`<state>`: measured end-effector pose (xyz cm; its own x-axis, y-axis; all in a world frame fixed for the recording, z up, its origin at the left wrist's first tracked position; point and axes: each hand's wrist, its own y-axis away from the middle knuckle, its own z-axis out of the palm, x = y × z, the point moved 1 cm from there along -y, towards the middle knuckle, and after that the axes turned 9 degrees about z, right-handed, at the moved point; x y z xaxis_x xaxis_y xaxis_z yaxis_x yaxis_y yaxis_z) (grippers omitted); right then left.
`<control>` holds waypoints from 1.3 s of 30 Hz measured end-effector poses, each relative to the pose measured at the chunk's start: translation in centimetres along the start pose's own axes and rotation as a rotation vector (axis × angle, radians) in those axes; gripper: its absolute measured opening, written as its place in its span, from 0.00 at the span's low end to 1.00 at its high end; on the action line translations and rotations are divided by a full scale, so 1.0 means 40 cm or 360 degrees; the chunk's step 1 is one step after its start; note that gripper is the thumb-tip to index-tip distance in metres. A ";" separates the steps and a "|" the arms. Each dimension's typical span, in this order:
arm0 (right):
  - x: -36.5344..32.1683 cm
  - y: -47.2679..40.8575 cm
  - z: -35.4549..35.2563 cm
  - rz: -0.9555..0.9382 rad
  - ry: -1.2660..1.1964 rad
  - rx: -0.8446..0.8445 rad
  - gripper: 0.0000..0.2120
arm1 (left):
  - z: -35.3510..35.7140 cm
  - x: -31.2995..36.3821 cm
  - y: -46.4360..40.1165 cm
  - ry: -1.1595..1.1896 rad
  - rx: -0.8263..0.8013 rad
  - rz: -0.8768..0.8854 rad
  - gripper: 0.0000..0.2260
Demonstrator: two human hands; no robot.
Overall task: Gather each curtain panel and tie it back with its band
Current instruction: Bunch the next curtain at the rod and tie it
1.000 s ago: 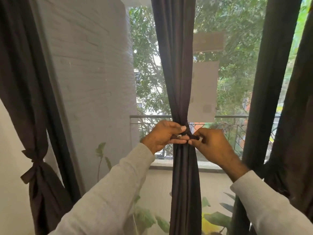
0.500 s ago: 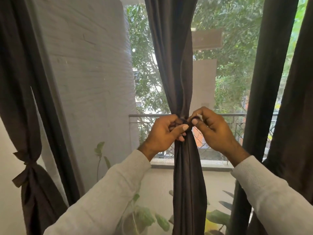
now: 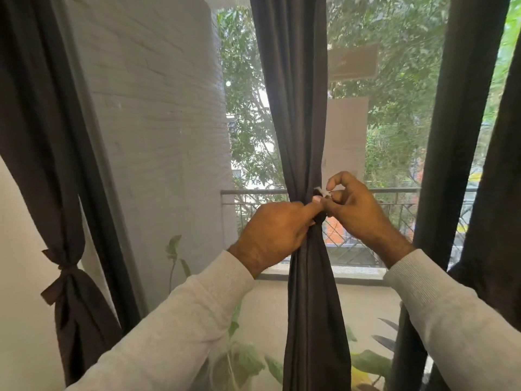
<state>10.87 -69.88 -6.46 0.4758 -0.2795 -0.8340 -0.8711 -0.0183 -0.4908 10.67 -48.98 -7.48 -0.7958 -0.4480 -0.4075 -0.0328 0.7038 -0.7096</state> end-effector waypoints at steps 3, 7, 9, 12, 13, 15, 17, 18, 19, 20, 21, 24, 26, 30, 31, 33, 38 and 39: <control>-0.011 0.006 -0.004 0.0116 -0.0025 -0.0063 0.09 | 0.006 0.009 -0.002 -0.0142 0.0006 -0.0011 0.12; -0.019 0.022 -0.010 0.0200 -0.0112 -0.0289 0.16 | -0.001 0.004 -0.004 -0.0165 -0.0055 -0.0079 0.11; -0.013 0.025 -0.011 0.0166 -0.0036 -0.0329 0.19 | -0.003 -0.002 -0.004 -0.0188 -0.0124 -0.0105 0.11; 0.001 0.025 0.003 0.0124 0.0120 -0.0307 0.23 | 0.004 -0.002 -0.006 -0.0208 -0.0211 -0.0128 0.07; 0.006 0.024 0.013 0.0090 0.0215 -0.0280 0.24 | 0.006 -0.002 -0.006 -0.0203 -0.0214 -0.0151 0.07; 0.015 0.024 0.035 -0.0047 0.0417 -0.0133 0.26 | 0.011 -0.003 -0.001 -0.0158 -0.0224 -0.0279 0.10; 0.008 0.029 0.047 -0.0278 0.0586 0.0075 0.24 | 0.004 -0.005 -0.003 -0.0014 -0.0271 -0.0552 0.09; -0.005 0.032 0.050 -0.0425 0.0694 0.0165 0.22 | -0.004 -0.010 -0.008 0.0108 -0.0326 -0.0715 0.08; -0.026 0.034 0.053 -0.0575 0.0804 0.0226 0.20 | -0.018 -0.017 -0.020 0.0255 -0.0395 -0.0864 0.07; -0.049 0.031 0.054 -0.0701 0.0876 0.0241 0.19 | -0.031 -0.029 -0.035 0.0437 -0.0463 -0.0979 0.06; -0.069 0.025 0.054 -0.0781 0.0909 0.0215 0.18 | -0.046 -0.042 -0.052 0.0650 -0.0524 -0.1072 0.05; -0.098 0.004 0.053 -0.0771 0.0907 0.0075 0.12 | -0.107 -0.077 -0.083 0.1335 -0.0690 -0.1276 0.12; -0.095 -0.002 0.055 -0.0691 0.0748 0.0037 0.11 | -0.130 -0.098 -0.079 0.1793 -0.0794 -0.1391 0.14; -0.070 -0.003 0.070 -0.0494 0.0452 0.0053 0.11 | -0.128 -0.130 -0.057 0.2299 -0.0758 -0.1630 0.05; -0.062 0.000 0.071 -0.0443 0.0357 0.0072 0.09 | -0.123 -0.130 -0.053 0.2379 -0.0714 -0.1666 0.03; -0.052 0.020 0.066 -0.0395 0.0230 0.0164 0.06 | -0.112 -0.125 -0.047 0.2460 -0.0600 -0.1712 0.04; -0.047 0.078 0.073 -0.0355 0.0400 -0.0057 0.15 | -0.084 -0.115 -0.024 0.2309 -0.0360 -0.1640 0.09; -0.039 0.075 0.072 -0.0344 0.0390 -0.0066 0.13 | -0.078 -0.113 -0.014 0.2221 -0.0347 -0.1571 0.08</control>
<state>7.86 -66.74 -7.36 0.6112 -0.4873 -0.6237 -0.7597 -0.1399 -0.6351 12.41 -45.61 -3.44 -0.3050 -0.0268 0.9520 -0.7753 0.5875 -0.2318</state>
